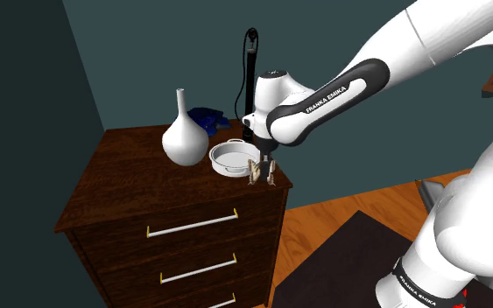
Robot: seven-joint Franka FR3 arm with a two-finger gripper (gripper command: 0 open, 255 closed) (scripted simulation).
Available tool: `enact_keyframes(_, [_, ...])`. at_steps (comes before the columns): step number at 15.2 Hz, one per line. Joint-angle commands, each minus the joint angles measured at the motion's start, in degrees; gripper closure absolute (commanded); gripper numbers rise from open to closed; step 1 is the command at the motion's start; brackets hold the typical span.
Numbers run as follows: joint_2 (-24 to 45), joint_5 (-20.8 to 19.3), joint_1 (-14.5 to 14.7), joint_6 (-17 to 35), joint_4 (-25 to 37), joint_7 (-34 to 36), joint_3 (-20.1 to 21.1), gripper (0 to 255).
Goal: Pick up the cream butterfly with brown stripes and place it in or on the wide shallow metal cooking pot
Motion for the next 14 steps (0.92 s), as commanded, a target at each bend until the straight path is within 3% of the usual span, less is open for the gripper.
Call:
enact_keyframes(1, [1.26, -0.54, -0.18, 1.70, -0.41, 0.25, -0.10, 0])
enact_keyframes(3, [2.83, -1.24, -0.39, 3.69, -0.86, 0.72, -0.22, 0])
enact_keyframes(11, [2.83, -1.24, -0.39, 3.69, -0.86, 0.72, -0.22, 0])
enact_keyframes(12, [2.84, -1.24, -0.39, 3.69, -0.85, 0.72, -0.22, 255])
enact_keyframes(14, [2.84, -1.24, -0.39, 3.69, -0.85, 0.72, -0.22, 255])
